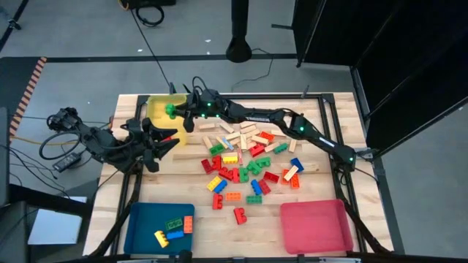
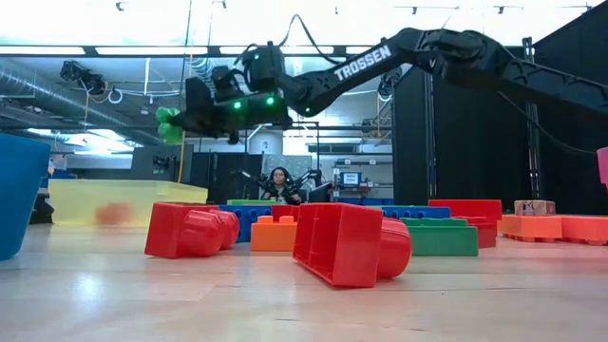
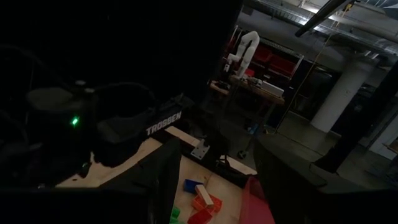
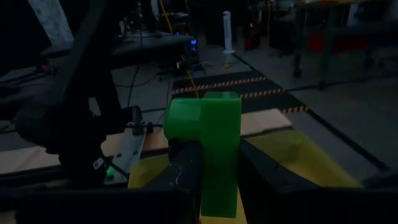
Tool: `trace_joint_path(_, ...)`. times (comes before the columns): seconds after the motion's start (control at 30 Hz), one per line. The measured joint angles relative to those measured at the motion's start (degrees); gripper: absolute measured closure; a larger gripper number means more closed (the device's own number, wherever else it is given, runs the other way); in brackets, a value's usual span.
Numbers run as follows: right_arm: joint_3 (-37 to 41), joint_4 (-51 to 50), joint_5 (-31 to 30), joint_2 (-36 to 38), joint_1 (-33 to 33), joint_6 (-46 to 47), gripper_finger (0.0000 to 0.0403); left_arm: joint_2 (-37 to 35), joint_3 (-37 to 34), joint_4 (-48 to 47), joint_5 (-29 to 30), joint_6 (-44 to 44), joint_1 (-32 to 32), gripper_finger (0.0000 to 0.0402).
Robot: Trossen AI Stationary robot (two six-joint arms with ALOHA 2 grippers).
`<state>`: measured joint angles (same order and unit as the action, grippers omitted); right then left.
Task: Sort blocks by size
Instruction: Put the round green game piece into the yellow bin
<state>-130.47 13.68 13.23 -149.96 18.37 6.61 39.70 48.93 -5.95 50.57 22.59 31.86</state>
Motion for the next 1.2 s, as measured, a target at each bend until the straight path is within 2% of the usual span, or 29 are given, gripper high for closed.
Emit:
trace_joint_path(0.2, -0.8, -2.3, 0.2, -2.0, -0.2, 1.3, 0.0320, 0.0, 0.0, 0.0, 0.0, 0.0, 0.0, 0.0193)
trace_joint_path(0.53, -0.9, -8.4, -1.5, -2.0, -0.8, -1.7, 0.0320, 0.0, 0.0, -0.1, 0.0, -1.4, 0.0, 0.0193)
trace_joint_path(0.8, -0.9, -8.2, -1.3, -2.0, -0.7, -1.8, 0.0203, 0.0, 0.0, 0.1, 0.0, -1.4, 0.0, 0.0193)
trace_joint_path(0.87, -0.9, -8.2, -1.0, -2.0, -0.7, -1.4, 0.0190, 0.0, 0.0, 0.1, 0.0, -1.4, 0.0, 0.0193)
trace_joint_path(1.0, -0.8, -9.0, 3.2, -0.7, -0.7, 0.1, 0.0185, 0.0, 0.0, 0.4, 0.0, -1.4, 0.0, 0.0193)
trace_joint_path(1.1, -0.7, -15.9, 2.8, 3.5, -0.4, -6.6, 0.0192, 0.0, 0.0, 0.6, 0.0, -1.4, 0.0, 0.0193)
trace_joint_path(1.2, -0.7, -28.2, -1.4, 11.4, 0.4, -16.5, 0.0199, 0.0, 0.0, 0.6, 0.0, -1.4, 0.0, 0.0193)
